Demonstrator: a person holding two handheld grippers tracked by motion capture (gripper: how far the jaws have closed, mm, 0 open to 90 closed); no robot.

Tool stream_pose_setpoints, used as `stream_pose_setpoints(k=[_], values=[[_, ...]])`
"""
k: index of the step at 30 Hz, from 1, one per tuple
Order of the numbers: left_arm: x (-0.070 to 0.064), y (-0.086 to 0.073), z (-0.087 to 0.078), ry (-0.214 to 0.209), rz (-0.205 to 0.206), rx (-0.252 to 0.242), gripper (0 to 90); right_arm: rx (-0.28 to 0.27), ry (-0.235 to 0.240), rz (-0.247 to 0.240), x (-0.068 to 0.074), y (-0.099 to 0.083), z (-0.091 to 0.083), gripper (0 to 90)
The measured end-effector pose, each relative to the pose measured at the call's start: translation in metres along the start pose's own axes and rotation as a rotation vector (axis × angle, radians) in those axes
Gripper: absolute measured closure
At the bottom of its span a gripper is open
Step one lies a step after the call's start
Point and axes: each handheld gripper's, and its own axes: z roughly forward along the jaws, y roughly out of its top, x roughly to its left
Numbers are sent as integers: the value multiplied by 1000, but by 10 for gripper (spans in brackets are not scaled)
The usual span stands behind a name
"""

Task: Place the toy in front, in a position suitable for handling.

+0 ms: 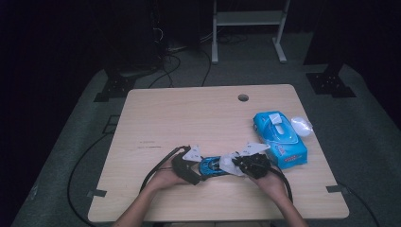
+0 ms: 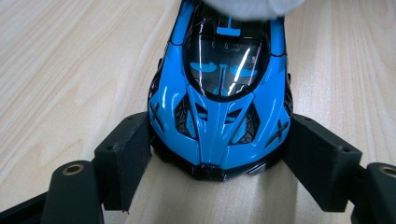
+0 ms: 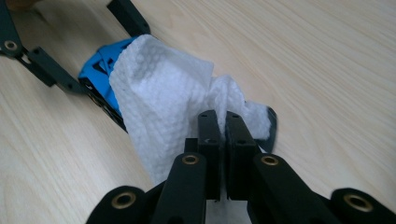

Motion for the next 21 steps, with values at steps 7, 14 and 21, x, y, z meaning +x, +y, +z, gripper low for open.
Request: stream_pose_setpoints(k=[7,14,21], values=[[0,1,-1,-1,-12,-3,255,-1,-10,-31,3,2,-5,840],[-1,1,-1,3,-12,-4,253,11,-1,-153,27,16,12,724],[-1,1,-1,-2,-15,-5,254,-34,51,-175,38,27,27,632]])
